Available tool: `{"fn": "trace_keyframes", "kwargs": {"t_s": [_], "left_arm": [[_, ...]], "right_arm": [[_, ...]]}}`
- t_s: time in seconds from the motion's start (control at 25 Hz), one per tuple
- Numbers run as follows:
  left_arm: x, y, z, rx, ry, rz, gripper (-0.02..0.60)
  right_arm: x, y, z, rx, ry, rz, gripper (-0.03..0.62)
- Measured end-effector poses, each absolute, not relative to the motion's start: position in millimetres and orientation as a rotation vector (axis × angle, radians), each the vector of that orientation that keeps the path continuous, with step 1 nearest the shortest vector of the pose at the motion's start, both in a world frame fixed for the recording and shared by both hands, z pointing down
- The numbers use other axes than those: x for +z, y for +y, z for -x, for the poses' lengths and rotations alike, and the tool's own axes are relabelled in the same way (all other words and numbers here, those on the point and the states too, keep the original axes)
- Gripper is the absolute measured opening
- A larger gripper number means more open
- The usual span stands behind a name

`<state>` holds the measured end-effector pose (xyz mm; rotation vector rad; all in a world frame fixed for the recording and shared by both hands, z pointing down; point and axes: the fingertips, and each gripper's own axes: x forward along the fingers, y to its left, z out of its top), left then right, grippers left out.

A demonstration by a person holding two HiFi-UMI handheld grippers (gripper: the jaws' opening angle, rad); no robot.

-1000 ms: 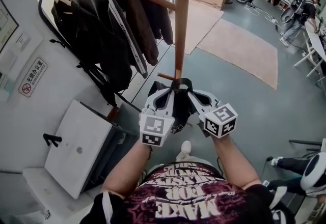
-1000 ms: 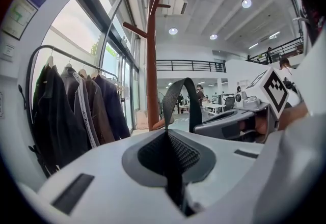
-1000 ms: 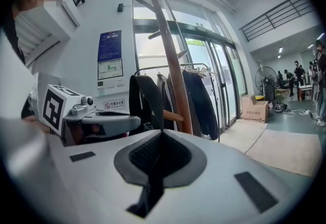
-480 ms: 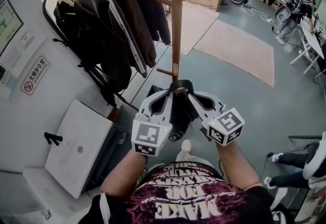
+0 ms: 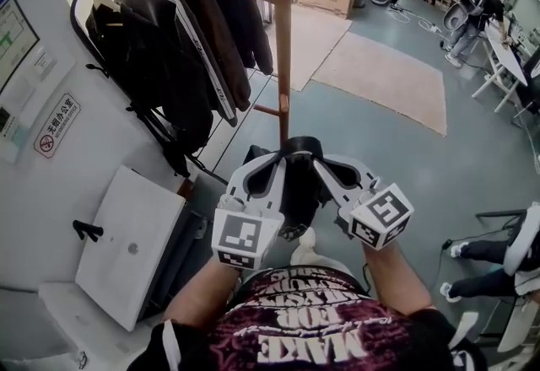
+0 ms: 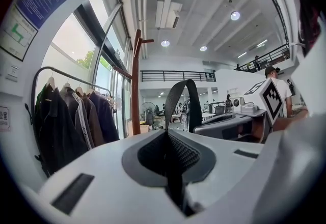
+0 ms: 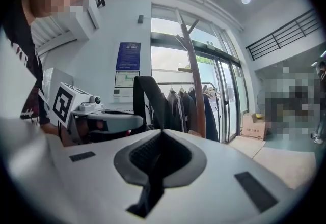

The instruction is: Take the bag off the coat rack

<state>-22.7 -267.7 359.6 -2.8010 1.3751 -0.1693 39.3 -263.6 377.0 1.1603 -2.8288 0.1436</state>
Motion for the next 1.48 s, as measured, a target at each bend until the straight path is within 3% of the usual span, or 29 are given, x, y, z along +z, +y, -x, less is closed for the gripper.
{"fn": "trace_keyframes", "kwargs": {"t_s": [0.72, 1.48], "left_arm": [[366.7, -215.4, 37.5, -0.18, 1.347, 2.809, 0.009], [373.9, -233.4, 48.7, -0.207, 1.367, 2.806, 0.009]], "right_arm": [[385.7, -209.1, -22.6, 0.142, -2.809, -1.218, 0.007], [392.5, -226.2, -10.8, 0.143, -2.804, -1.187, 0.008]]}}
